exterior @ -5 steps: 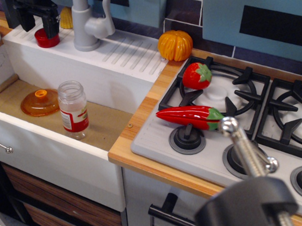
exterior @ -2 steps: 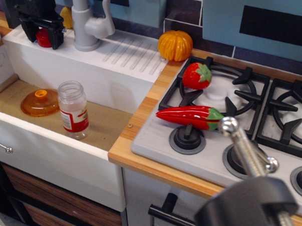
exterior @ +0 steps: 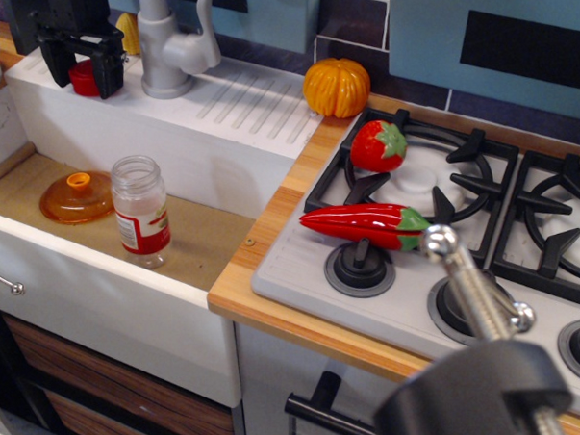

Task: Put cap on container

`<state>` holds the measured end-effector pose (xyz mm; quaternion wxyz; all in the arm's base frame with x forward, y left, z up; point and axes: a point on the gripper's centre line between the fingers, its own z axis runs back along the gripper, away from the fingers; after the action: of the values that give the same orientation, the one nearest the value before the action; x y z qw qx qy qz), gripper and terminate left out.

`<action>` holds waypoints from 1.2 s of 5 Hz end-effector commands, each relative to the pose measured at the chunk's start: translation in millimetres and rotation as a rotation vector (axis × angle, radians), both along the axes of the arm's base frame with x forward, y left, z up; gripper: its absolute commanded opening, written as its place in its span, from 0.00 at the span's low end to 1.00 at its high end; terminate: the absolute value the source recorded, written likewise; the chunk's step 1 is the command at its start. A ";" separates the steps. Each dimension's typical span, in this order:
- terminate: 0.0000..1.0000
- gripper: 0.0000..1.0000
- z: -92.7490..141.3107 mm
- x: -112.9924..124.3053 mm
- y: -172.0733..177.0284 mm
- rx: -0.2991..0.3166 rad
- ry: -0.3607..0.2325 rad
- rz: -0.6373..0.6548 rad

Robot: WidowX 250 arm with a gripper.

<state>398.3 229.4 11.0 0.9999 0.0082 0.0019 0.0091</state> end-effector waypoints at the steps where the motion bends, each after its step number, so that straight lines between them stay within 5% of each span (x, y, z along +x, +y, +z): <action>1: 0.00 0.00 69.0 -29.6 -23.9 0.031 -0.052 0.025; 3: 0.00 0.00 62.6 -65.7 -69.3 -0.006 -0.022 0.061; 6: 0.00 0.00 38.6 -76.9 -102.8 -0.043 -0.036 0.090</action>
<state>315.6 122.1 24.9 0.9980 -0.0232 0.0154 0.0561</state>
